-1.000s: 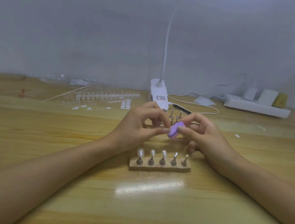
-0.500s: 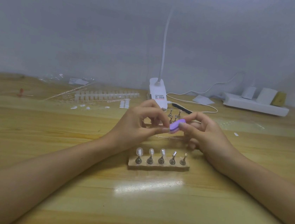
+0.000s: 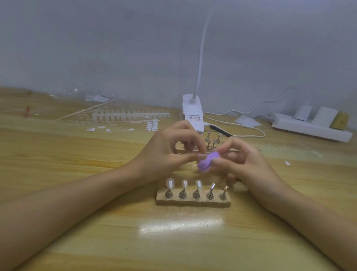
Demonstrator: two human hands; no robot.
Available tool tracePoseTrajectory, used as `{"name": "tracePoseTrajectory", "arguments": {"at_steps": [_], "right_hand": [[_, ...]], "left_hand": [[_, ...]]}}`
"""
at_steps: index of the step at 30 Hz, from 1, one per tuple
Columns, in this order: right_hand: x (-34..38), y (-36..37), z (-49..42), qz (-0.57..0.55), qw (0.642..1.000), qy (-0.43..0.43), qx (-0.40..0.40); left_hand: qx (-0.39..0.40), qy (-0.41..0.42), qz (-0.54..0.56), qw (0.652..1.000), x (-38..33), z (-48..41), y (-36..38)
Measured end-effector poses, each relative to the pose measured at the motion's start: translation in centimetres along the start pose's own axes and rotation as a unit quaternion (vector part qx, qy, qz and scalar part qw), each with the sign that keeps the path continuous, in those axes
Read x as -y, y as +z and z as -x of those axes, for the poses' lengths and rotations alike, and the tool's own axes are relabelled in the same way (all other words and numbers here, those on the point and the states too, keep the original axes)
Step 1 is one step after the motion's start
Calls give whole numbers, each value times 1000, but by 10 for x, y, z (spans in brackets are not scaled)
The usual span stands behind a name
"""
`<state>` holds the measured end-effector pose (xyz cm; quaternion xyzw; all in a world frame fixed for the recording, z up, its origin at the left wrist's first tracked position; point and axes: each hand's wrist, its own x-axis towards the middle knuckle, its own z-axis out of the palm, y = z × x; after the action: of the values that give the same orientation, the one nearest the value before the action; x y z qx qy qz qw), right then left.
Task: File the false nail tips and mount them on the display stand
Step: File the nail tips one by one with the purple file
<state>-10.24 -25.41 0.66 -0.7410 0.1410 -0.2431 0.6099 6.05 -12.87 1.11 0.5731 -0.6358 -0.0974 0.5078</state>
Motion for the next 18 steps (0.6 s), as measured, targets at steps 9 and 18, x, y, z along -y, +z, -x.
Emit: {"name": "tracePoseTrajectory", "arguments": {"at_steps": [9,18], "right_hand": [[-2,2,1,17,1000,2,27],[0,0,1,-10,999,3,-37]], "left_hand": [[-6,0,3,1000,0,0,0],[-3,-1,-2,1000,1,0,0]]}}
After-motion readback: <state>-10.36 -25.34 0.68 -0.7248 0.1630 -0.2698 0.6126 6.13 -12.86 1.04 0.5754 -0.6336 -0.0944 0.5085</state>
